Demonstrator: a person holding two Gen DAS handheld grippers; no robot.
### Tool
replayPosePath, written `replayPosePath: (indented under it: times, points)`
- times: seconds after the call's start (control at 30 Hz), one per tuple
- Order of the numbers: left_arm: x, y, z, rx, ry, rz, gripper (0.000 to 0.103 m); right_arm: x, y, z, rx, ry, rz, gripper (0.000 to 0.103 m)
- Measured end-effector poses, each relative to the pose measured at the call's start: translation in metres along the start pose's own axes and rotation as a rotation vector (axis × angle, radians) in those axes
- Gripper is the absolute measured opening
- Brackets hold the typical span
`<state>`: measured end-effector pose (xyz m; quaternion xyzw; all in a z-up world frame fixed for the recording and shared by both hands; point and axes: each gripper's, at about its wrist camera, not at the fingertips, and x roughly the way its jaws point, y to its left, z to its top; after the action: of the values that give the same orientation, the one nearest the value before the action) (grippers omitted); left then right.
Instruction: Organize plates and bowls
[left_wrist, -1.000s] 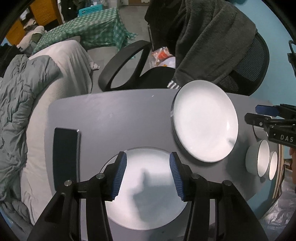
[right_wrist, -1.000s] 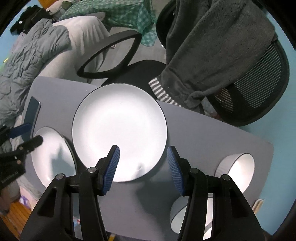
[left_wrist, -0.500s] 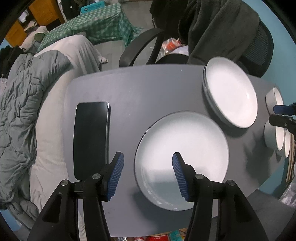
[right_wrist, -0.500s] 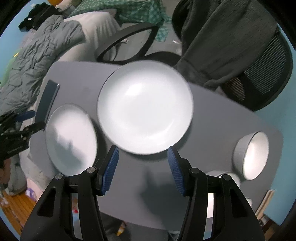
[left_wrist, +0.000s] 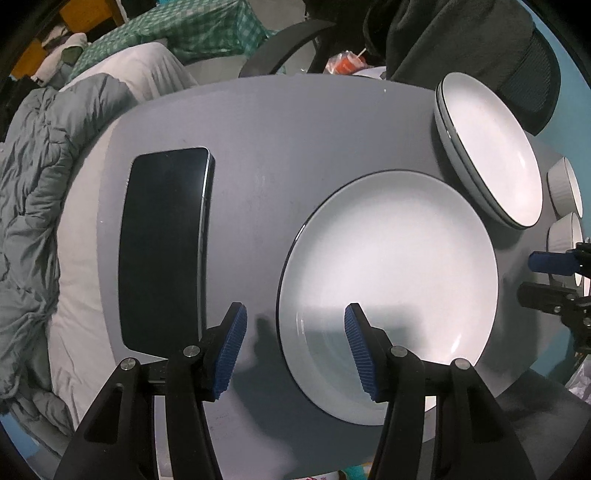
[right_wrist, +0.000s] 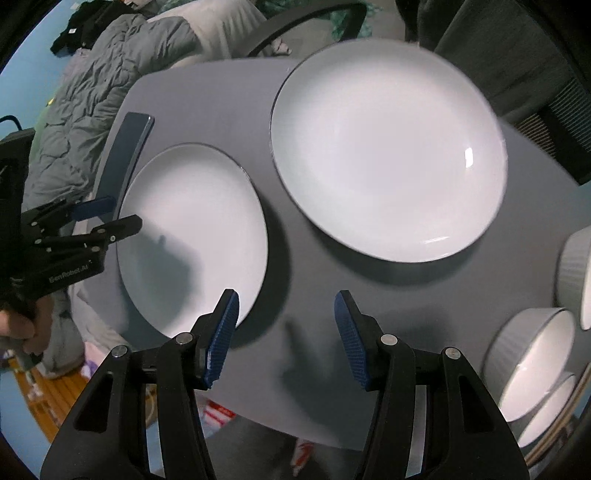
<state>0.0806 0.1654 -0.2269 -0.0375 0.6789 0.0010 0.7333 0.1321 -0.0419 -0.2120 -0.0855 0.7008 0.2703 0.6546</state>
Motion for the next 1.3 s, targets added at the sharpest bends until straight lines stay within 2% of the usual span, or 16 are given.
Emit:
replayPosePath:
  times: [0.13,0.4,0.57,0.67,0.77,0.8,0.87,1.03,1.3]
  points:
    - [0.008,0.001,0.000,0.001,0.014,0.004,0.056,0.014,0.005,0.001,0.020,0.006,0.019,0.054]
    - [0.020,0.012,0.002,-0.073,0.034,-0.071,0.056,0.033,0.017,0.000,0.007,0.027,0.039,0.054]
    - [0.022,0.019,0.002,-0.086,0.019,-0.069,0.056,0.041,0.023,0.005,-0.006,0.034,0.029,0.041]
    - [0.020,0.021,0.002,-0.084,0.013,-0.079,0.051,0.043,0.020,0.008,0.015,0.040,0.034,0.034]
    - [0.018,0.023,0.001,-0.093,0.013,-0.110,0.039,0.045,0.020,0.010,0.039,0.038,0.046,0.027]
    - [0.019,0.021,0.001,-0.094,0.016,-0.119,0.034,0.046,0.019,0.011,0.052,0.041,0.051,0.022]
    - [0.018,0.018,0.000,-0.088,0.018,-0.127,0.029,0.047,0.018,0.012,0.064,0.043,0.052,0.021]
    - [0.014,0.013,0.000,-0.063,0.012,-0.112,0.028,0.047,0.019,0.012,0.061,0.039,0.055,0.020]
    - [0.018,0.001,-0.006,-0.076,0.027,-0.097,0.028,0.044,0.014,0.006,0.045,0.051,0.060,0.018]
